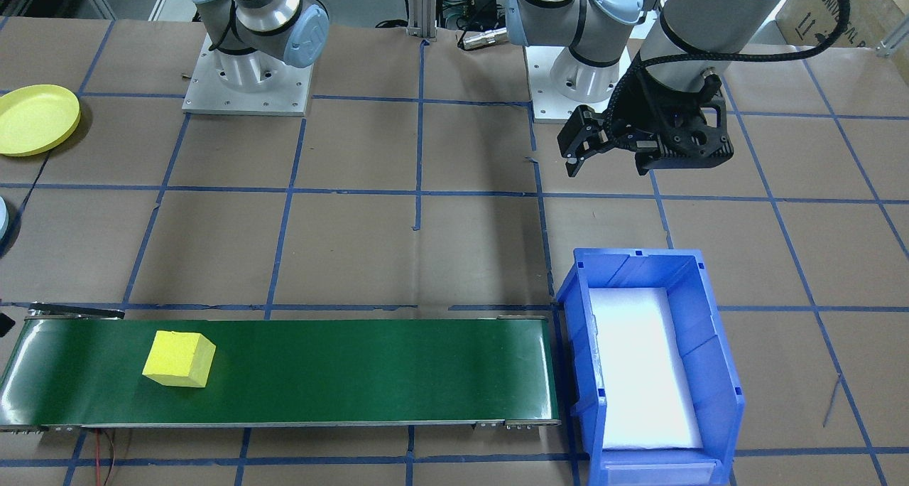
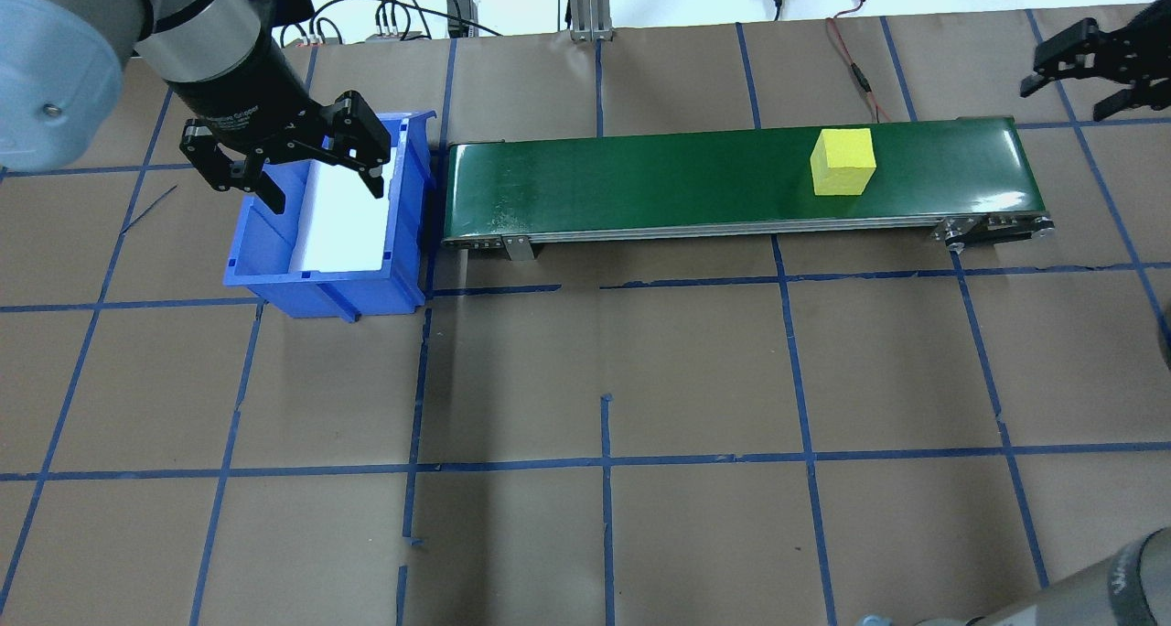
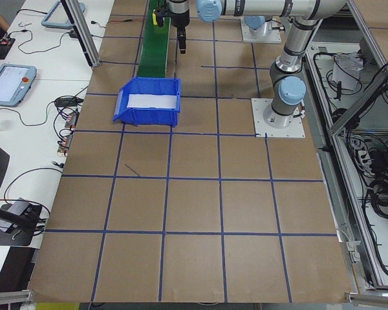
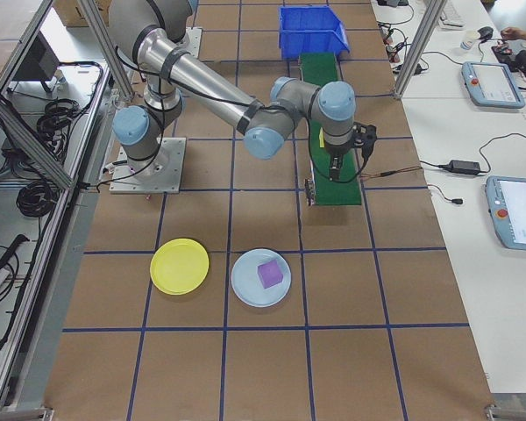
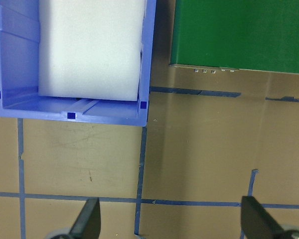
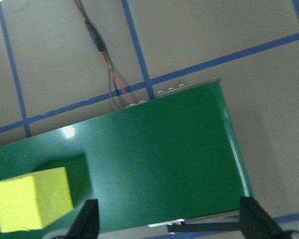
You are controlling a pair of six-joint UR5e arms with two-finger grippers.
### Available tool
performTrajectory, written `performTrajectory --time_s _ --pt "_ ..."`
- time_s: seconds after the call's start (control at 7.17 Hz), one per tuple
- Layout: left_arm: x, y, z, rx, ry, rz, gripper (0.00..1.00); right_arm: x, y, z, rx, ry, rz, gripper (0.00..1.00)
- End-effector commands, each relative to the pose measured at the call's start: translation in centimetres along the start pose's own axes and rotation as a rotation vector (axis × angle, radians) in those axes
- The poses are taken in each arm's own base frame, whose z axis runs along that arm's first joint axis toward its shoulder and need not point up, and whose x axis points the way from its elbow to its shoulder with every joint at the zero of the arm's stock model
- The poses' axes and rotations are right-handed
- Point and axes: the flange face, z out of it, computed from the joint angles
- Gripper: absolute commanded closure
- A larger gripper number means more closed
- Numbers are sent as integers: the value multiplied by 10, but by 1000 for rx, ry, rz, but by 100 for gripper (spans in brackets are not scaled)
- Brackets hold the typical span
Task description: Move block left to right into plate
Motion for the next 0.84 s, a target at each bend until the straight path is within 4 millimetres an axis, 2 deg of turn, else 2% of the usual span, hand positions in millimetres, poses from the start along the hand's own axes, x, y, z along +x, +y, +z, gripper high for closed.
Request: performTrajectory --time_s 0.0,0.14,0.42,0.56,0.7 --pt "0 0 -2 4 1 0 0 -46 -9 33 34 -62 -3 0" --pt "0 0 -2 4 1 0 0 -67 -5 41 20 -76 -12 0" --pt "0 0 -2 4 2 0 0 -64 4 79 -42 -85 -10 0" --pt "1 1 -1 3 2 0 0 -59 19 98 -88 -80 -2 0" --pt "0 0 -2 4 1 0 0 -58 23 104 -89 -76 -4 0"
